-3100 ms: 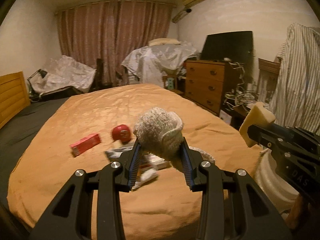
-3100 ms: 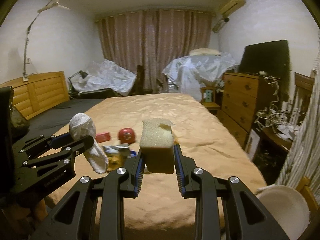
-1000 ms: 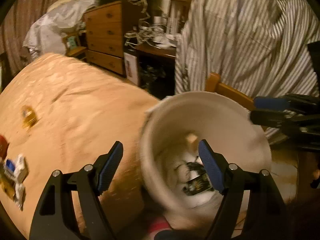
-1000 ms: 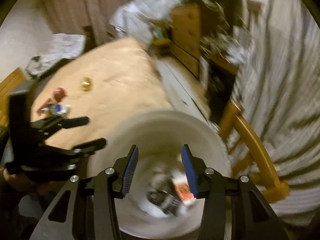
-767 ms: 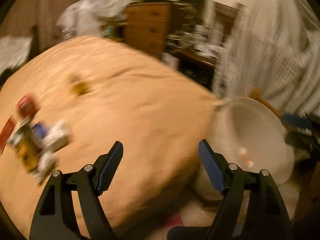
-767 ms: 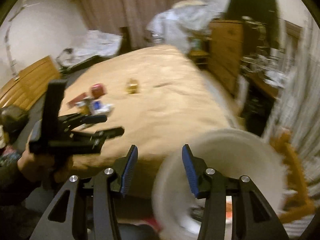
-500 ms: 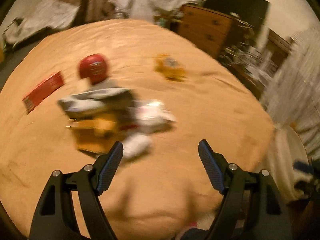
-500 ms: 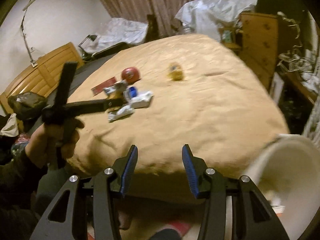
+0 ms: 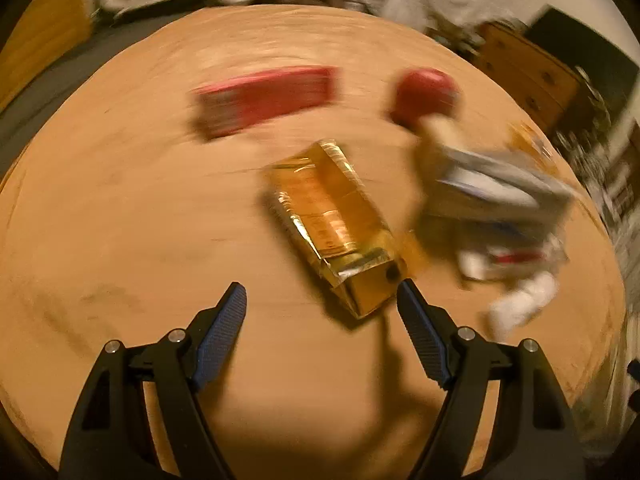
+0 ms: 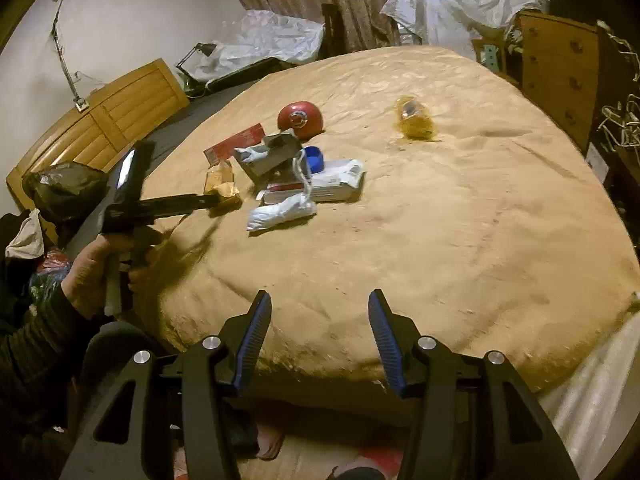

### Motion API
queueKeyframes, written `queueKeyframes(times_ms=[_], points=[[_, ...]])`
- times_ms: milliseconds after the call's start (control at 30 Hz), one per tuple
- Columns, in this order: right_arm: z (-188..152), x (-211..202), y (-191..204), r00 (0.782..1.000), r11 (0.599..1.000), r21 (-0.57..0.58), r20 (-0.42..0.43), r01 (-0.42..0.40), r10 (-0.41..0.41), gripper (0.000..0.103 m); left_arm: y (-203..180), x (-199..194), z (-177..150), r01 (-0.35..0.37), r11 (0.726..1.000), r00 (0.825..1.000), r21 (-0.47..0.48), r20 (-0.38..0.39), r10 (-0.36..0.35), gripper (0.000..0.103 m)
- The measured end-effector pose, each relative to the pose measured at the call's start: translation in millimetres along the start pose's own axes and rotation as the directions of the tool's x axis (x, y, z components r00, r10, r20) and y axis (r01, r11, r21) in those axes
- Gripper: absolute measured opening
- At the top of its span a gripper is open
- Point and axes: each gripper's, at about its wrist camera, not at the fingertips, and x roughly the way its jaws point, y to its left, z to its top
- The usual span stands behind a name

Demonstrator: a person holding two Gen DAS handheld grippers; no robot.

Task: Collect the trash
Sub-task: 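Swing both open tools back over the bed toward the gold pack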

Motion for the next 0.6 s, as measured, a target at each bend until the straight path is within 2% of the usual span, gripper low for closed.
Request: queueKeyframes(times_ms=[133, 200, 267, 333, 400, 467, 600], points=[[3.7, 18.4, 8.7, 0.999, 0.999, -0.009, -0.013, -0.033, 0.033, 0.056, 49.3, -15.2, 4.4, -0.099, 0.991, 0.994, -0.095, 0.038, 0.103, 0.074], [4.0, 26.6, 10.6, 0.999, 0.999, -0.006, -0.023, -0.047, 0.047, 0.059, 62.9, -24.8, 4.2, -0.101, 0.986, 0.993, -0.131, 0.053, 0.109, 0.074], [5.1, 37.9, 13.1, 0.997, 0.998, 0.003, -0.038, -0.063, 0.063, 0.059, 55.6, -31.5, 5.4, -0.069, 0.991, 0.995, -0.118, 0.066, 0.077, 0.075], [6.0, 47.2, 16.1, 0.996, 0.997, 0.014, -0.045, -0.076, 0.076, 0.059, 39.7, -35.4, 8.5, -0.033, 0.996, 0.996, -0.086, 0.076, 0.039, 0.082], [6.0, 54.1, 19.7, 0.995, 0.996, 0.025, -0.050, -0.088, 0.089, 0.059, 20.8, -34.6, 15.3, -0.006, 0.997, 0.996, -0.077, 0.087, 0.013, 0.085], [5.9, 60.4, 24.4, 0.993, 0.994, 0.034, -0.053, -0.099, 0.101, 0.059, 9.6, -33.2, 21.4, 0.002, 0.996, 0.995, -0.090, 0.100, 0.007, 0.089], [4.6, 69.4, 30.4, 0.991, 0.992, 0.043, -0.063, -0.115, 0.117, 0.060, -17.0, -11.8, 30.8, -0.018, 0.996, 0.996, -0.090, 0.081, 0.026, 0.089]])
